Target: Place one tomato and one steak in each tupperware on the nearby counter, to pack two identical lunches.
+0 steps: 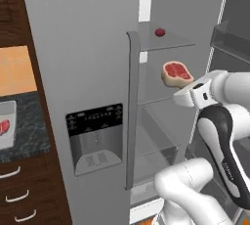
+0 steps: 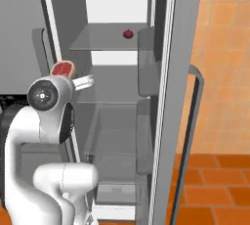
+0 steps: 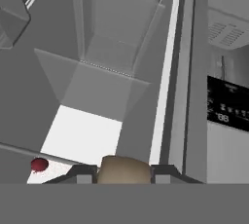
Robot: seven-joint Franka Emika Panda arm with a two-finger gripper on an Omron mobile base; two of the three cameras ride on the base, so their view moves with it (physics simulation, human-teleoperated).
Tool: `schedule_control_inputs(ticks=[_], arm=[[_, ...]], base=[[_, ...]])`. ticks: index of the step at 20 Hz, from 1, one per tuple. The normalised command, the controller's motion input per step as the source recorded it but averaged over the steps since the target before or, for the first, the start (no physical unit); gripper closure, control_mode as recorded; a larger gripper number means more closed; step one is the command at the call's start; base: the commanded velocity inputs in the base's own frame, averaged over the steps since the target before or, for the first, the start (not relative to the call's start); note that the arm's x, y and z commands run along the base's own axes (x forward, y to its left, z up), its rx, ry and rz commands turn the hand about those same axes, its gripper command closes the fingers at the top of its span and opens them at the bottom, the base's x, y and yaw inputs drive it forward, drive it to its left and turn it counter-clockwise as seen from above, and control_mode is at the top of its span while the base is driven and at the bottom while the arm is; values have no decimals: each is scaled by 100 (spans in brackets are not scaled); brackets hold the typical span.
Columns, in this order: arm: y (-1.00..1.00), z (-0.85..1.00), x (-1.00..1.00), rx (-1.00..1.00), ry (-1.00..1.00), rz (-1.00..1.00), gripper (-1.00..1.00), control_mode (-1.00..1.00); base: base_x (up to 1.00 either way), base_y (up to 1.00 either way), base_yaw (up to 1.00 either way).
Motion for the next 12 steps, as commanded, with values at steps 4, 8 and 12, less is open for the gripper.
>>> schedule_control_inputs(ticks=[4, 8, 12], arm=[[0, 0, 0, 0, 0, 0, 100, 100], [0, 0, 0, 0, 0, 0, 100, 100], [0, 0, 0, 0, 0, 0, 100, 100]], base=[[-100, 100, 17], [-85, 100, 17], [-46, 100, 13]])
